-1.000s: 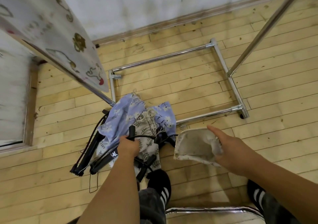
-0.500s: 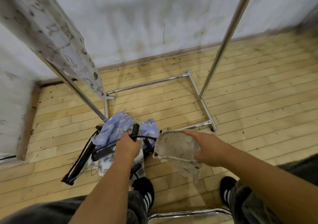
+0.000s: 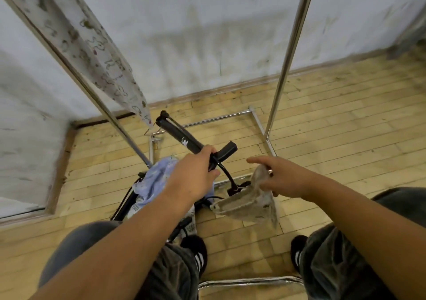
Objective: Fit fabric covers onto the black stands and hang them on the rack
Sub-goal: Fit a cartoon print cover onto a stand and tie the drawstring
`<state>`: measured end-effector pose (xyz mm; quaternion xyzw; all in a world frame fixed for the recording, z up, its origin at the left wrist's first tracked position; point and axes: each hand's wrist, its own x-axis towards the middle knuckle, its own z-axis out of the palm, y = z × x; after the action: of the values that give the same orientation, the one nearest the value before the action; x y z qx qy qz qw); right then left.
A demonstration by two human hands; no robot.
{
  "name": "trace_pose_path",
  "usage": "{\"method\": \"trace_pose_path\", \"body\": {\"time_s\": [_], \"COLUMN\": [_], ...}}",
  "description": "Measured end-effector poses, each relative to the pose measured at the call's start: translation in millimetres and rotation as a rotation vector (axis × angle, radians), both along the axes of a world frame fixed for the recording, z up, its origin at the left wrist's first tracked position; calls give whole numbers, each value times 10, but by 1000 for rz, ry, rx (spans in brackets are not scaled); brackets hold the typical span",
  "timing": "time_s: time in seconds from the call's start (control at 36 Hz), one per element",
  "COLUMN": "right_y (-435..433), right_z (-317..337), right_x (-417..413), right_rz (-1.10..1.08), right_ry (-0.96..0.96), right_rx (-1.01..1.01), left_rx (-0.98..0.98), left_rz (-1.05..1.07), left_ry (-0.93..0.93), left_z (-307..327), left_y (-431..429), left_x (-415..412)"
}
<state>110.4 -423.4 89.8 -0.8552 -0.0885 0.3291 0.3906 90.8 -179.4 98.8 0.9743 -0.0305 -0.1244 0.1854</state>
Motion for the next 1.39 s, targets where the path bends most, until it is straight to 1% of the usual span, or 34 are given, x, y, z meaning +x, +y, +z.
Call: {"method": "trace_pose_path", "body": {"time_s": [0.06, 0.11, 0.17, 0.28, 0.44, 0.56, 0.67, 0.72, 0.83, 0.89, 1.0, 1.11, 1.22, 1.31, 1.39], "right_y": [12, 23, 21, -47, -47, -32, -54, -62, -32, -5, 47, 91, 143, 184, 204], "right_z": [8, 20, 47, 35, 32, 63, 88, 101, 102, 86, 75, 103, 89, 84, 106], "right_x": [18, 43, 59, 139, 218, 254, 292, 308, 314, 310, 311, 347, 371, 369, 372], "right_rz": [-58, -102, -147, -313, -397, -402, -344, -315, -305, -289, -244, -280, -328, -329, -322], "right_ry": [55, 84, 143, 357, 467, 497, 514, 513, 517, 522, 542, 607, 620, 599, 504], "right_rx": [56, 103, 191, 379, 466, 465, 437, 440, 446, 429, 433, 474, 427, 408, 400], "left_rx": [0, -39, -83, -134, -157, -226, -280, -315, -401, -391, -312, -294, -302, -299, -275], "left_rz": [-45, -63, -83, -144, -205, -245, -280, -250, -115, -107, -114, -144, -196, -237, -275], "left_ry": [-24, -36, -45, -86, -88, -69, -44, -43, -46, -45, -38, -76, -88, -122, -167], "left_z": [67, 65, 47, -28, -75, -51, -98, -139, -190, -199, -215, -187, -164, -153, -150], "left_y": [-87, -166, -272, -454, -435, -432, -440, -414, -347, -294, -220, -240, -253, -245, -268], "left_x": [-23, -43, -49, 22, 143, 173, 166, 170, 181, 196, 206, 186, 175, 178, 159]}}
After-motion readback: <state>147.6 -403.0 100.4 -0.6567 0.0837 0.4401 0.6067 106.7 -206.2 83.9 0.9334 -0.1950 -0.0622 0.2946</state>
